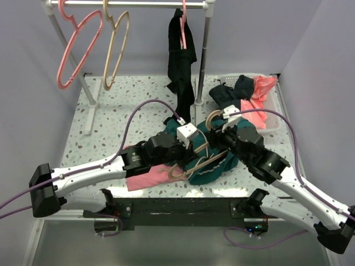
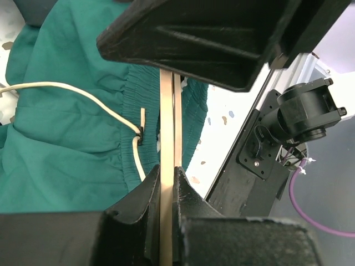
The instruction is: Place the shorts on the hanger
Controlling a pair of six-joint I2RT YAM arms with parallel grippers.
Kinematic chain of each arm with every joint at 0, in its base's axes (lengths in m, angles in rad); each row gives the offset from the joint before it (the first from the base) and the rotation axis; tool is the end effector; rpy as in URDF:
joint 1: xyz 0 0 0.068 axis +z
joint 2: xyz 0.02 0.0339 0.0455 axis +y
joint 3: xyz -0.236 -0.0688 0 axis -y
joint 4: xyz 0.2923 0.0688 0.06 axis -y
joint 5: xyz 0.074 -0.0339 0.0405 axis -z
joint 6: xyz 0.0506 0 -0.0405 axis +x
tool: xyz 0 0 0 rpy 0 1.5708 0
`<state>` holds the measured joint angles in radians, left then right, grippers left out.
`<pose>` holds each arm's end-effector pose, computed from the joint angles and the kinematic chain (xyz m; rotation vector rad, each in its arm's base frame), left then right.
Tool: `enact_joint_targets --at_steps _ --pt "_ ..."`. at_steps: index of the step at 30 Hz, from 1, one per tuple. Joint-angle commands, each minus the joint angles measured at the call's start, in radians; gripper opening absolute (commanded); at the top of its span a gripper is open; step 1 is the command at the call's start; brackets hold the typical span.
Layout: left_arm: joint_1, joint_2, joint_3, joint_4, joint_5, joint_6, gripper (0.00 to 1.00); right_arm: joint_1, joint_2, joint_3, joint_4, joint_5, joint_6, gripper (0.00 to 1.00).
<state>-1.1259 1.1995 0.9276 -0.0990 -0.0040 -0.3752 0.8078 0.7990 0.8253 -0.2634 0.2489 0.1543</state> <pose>0.1500 -0.3142 0.2676 0.7579 1.9311 -0.9648 0.1926 0.1834 0.3214 -0.4134 1.7769 0.4599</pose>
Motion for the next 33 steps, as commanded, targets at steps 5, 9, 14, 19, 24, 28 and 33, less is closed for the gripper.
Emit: enact_joint_targets --at_steps 5,9,14,19,24,28,33 --pt "0.000 0.023 0.088 0.029 0.035 -0.040 0.08 0.001 -0.017 -0.040 0.076 0.072 -0.002 0.16" --pt "0.026 0.025 0.100 -0.005 0.035 -0.080 0.24 0.002 -0.037 -0.046 0.073 0.090 -0.013 0.00" --pt "0.057 0.005 0.109 -0.059 0.044 -0.111 0.46 0.002 -0.052 -0.057 0.079 0.096 -0.028 0.00" --pt "0.101 -0.063 0.102 -0.186 0.007 -0.126 0.55 0.002 -0.072 -0.071 0.089 0.090 -0.041 0.00" --pt "0.199 -0.205 0.021 -0.332 -0.022 -0.160 0.53 0.002 -0.086 -0.072 0.081 0.095 -0.041 0.00" --pt "0.215 -0.339 -0.064 -0.323 0.053 -0.114 0.49 0.001 -0.073 -0.058 0.069 0.115 -0.030 0.00" --pt "0.207 -0.471 -0.148 -0.355 0.153 -0.111 0.44 0.002 -0.041 -0.045 0.061 0.160 -0.012 0.00"
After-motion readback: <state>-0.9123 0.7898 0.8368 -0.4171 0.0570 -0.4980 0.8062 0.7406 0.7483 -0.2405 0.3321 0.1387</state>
